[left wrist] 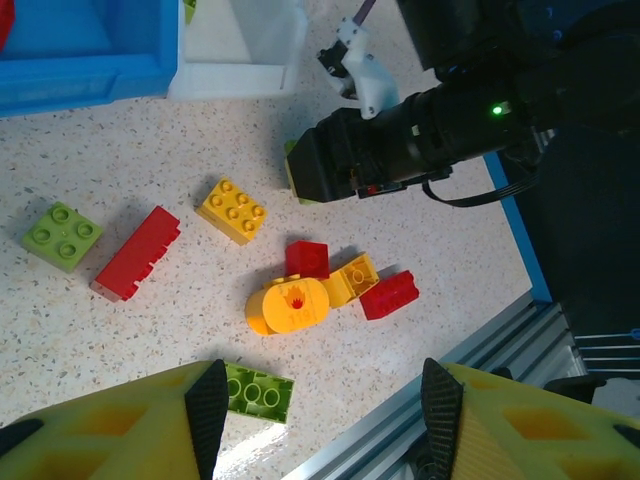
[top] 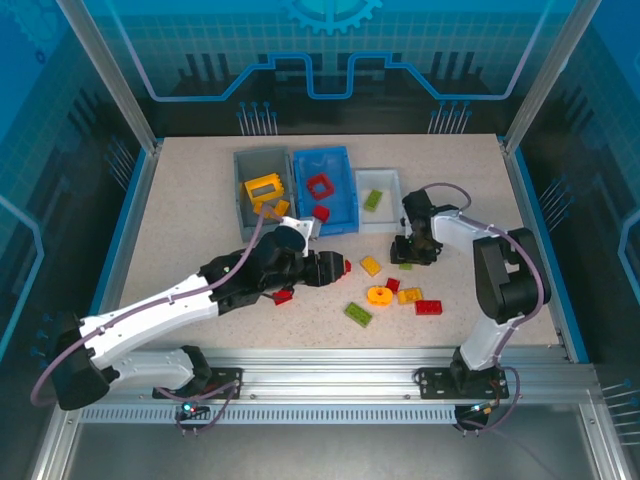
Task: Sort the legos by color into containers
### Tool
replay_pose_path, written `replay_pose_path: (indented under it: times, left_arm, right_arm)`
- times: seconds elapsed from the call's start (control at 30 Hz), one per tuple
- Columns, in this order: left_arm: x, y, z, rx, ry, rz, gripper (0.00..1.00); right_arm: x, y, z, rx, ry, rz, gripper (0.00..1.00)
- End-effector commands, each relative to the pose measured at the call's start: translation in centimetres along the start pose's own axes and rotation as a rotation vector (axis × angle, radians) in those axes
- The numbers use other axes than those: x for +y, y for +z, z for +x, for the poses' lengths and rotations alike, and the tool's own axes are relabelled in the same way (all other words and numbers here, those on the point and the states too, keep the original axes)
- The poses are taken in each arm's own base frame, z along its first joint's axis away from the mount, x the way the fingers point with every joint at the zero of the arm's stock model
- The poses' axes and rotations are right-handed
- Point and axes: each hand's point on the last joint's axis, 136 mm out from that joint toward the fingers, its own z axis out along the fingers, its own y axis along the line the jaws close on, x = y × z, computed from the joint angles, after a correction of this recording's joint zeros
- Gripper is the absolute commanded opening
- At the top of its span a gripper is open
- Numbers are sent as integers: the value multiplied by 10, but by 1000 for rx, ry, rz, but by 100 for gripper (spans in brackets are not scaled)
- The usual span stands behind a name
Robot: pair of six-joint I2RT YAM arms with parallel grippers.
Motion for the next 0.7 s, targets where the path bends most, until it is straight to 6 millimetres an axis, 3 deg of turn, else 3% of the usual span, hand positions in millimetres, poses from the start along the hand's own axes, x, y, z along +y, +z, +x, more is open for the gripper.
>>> replay_pose_path:
  times: [0.0, 0.2, 0.43, 0.53, 0.67]
  left_arm:
    - [6, -8, 2, -14, -16, -22, 58]
    - [6, -11, 3, -13, -16, -24, 58]
    - [7, -11, 4, -12, -7, -29, 58]
    - [6, -14, 0, -19, 0, -33, 59]
    - [-1, -20, -10, -25, 18, -53, 59]
  right_arm:
    - [-10, 1, 10, 60, -3, 129, 44]
    - [-9, 8, 6, 77, 25, 171, 42]
    - [-9, 12, 5, 66, 46, 197, 31]
    - [-6, -5, 4, -3, 48, 202, 26]
    - [7, -55, -6, -142, 19, 184, 24]
